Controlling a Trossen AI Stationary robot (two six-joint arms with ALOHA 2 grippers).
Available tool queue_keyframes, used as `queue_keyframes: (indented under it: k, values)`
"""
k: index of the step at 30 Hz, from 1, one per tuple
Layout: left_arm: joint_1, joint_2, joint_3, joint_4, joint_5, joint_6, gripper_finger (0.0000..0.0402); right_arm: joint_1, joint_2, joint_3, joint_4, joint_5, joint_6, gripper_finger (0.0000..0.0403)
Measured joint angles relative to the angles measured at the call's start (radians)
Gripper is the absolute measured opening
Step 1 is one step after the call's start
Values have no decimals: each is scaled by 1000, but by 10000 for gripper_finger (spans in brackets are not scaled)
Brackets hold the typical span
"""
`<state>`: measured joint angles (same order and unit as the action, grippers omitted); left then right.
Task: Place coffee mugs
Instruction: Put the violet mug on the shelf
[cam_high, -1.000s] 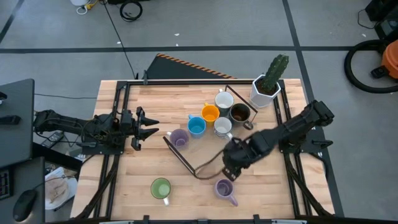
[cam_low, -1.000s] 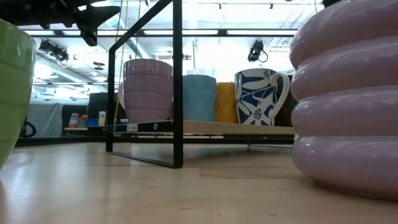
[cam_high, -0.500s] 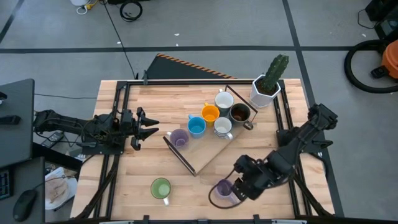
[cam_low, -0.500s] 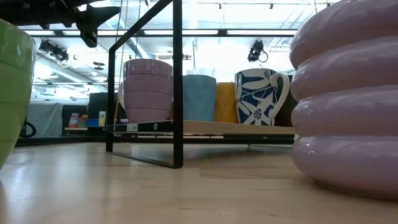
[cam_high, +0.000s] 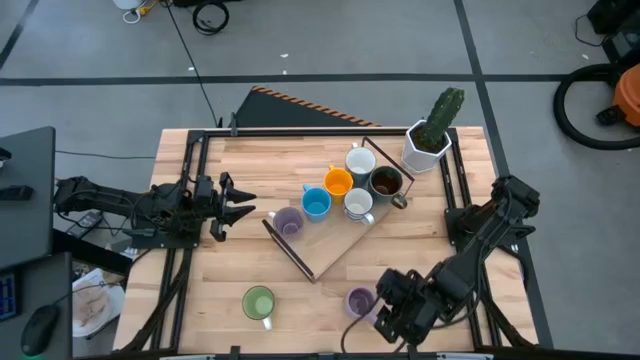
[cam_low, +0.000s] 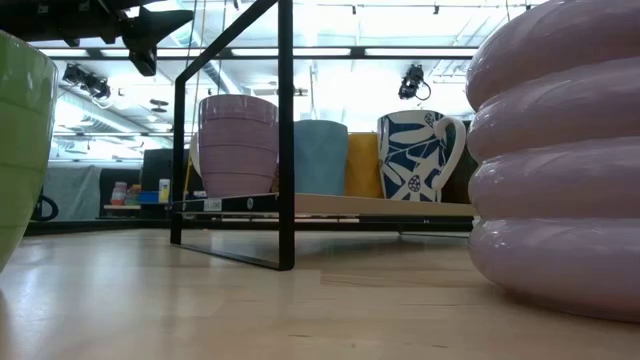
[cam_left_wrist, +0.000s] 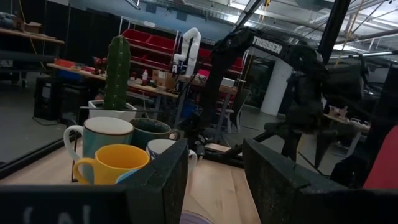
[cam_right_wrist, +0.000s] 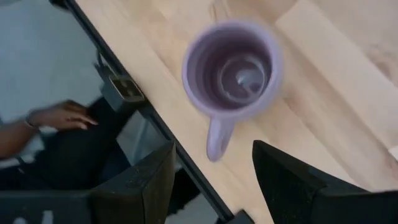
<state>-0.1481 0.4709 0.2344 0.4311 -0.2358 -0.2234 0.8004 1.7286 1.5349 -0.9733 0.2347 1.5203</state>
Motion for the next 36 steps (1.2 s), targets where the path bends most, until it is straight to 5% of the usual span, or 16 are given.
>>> queue_keyframes:
  k: [11, 36]
  values:
    - [0, 0, 0, -1, 0, 1, 160, 58, 101, 1, 0, 0, 10, 219]
    - [0, 0, 0, 0, 0, 1, 160, -32, 260, 21, 8, -36, -100, 219]
